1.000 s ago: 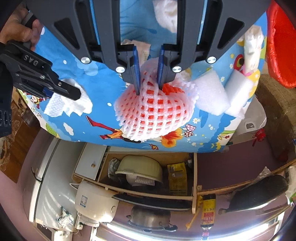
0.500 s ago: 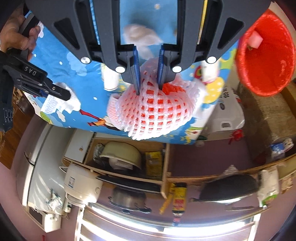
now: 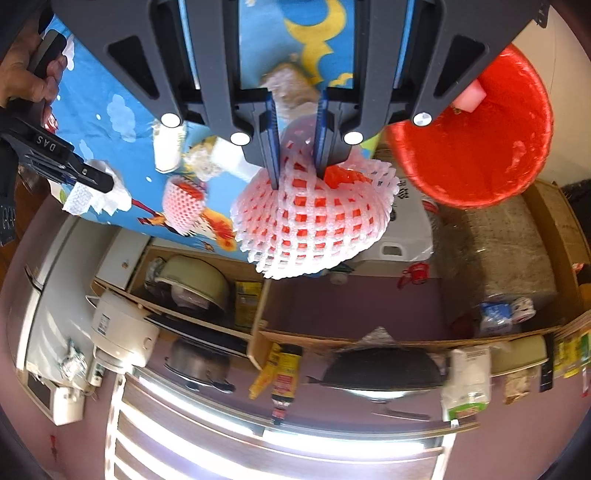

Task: Collect trash
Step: 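Carry the foam net and tissue over the red bin and open both tools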

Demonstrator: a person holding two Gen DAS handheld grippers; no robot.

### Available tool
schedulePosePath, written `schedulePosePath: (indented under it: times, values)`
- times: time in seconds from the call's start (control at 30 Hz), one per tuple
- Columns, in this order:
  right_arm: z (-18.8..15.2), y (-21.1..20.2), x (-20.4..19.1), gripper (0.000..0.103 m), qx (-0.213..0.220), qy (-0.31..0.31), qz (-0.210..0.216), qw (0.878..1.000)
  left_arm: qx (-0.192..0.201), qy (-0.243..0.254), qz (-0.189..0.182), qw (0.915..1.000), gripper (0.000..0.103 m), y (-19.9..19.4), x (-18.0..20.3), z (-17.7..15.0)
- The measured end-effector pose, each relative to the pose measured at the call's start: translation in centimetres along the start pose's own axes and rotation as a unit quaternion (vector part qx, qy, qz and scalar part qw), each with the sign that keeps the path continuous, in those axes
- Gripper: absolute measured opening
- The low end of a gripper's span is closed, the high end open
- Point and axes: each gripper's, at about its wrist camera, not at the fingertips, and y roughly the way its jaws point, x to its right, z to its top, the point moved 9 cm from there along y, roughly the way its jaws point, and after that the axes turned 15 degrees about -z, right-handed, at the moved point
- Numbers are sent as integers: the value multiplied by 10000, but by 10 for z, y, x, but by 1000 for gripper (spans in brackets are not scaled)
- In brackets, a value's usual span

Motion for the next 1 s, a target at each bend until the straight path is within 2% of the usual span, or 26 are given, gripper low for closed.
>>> schedulePosePath:
  times: [0.4,1.0]
  values:
    - [10,0,-76,37,19,-364,302,9989,335,-455,523,9970,16,-62,-86,-2]
    - [21,20,-240,37,-44,-1077,1226,9866,528,-1020,1131,9869,17,-116,-180,-20]
